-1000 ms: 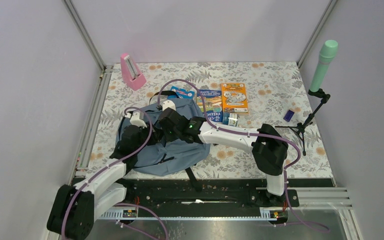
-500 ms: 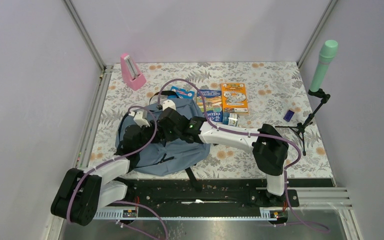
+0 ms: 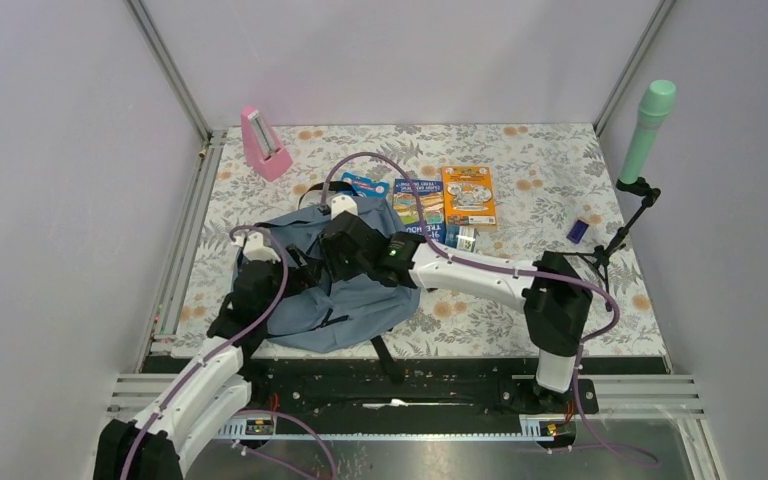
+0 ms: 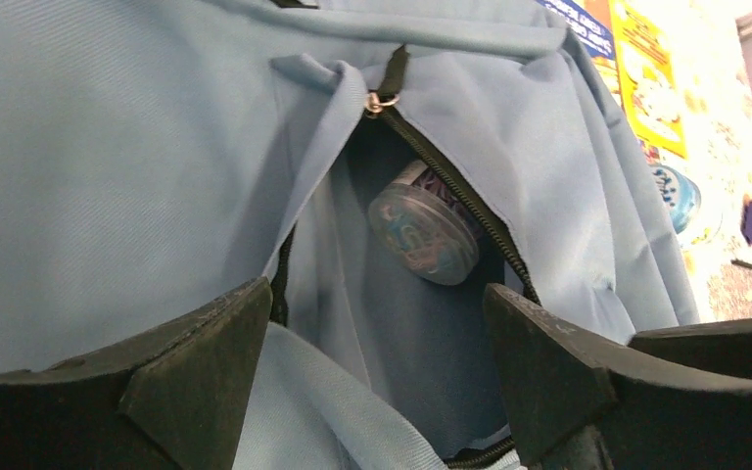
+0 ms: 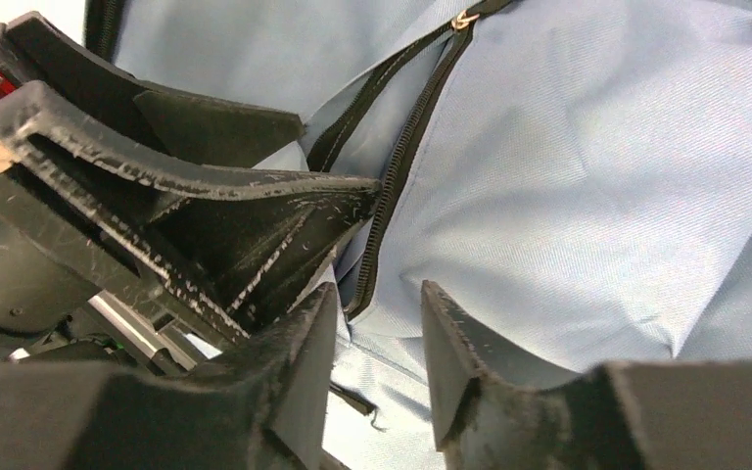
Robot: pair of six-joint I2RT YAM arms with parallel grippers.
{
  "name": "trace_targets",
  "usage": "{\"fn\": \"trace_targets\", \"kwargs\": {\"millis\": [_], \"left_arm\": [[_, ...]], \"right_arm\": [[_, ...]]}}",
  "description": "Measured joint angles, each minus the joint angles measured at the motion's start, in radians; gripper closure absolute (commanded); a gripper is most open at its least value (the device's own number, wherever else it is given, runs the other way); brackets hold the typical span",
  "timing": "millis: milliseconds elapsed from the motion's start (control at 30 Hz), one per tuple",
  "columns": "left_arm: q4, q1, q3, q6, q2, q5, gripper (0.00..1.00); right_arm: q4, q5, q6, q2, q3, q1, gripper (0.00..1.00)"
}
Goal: Pack the student bag
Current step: Place the stationery in the student bag, then pick up the stationery from the center of the board.
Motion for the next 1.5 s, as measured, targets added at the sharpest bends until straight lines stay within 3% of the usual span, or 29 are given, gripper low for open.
{"fn": "trace_targets", "kwargs": {"millis": [267,433,567,767,867,1000,1200,1500], "left_arm": [[-0.302,0.0,0.084,-0.055,-0.118,-0.085,0.09],[-0.415,0.0,0.1,-0.066,-0.185,-0.105,0.04],[-0.457,0.0,0.137,-0.052,-0.211,-0.098,0.02],[-0.477,0.0,0.228,-0.006,-0.182,-0.085,0.01],[-0.499,0.0,0.276,0.013,-0.15,-0.067,0.01],[-0.555,0.0,0.374,0.065,-0.104,-0.037,0.01],[-0.638,0.0,0.533,0.179,-0.064,-0.019,0.01],[-0.672,0.0,0.559,0.28,-0.074,-0.039,0.01]], "right_arm": [[0.01,0.01,-0.012,-0.129,-0.071,0.0,0.25],[0.008,0.037,-0.032,-0.276,-0.182,-0.031,0.2],[0.006,0.037,-0.028,-0.398,-0.34,-0.167,0.17],[-0.021,0.03,0.015,-0.463,-0.544,-0.416,0.18],[-0.039,0.03,0.085,-0.469,-0.616,-0.48,0.21],[-0.019,0.014,0.215,-0.483,-0.701,-0.484,0.26],[0.08,-0.019,0.404,-0.481,-0.8,-0.484,0.25],[0.228,-0.027,0.57,-0.398,-0.838,-0.484,0.27]]}}
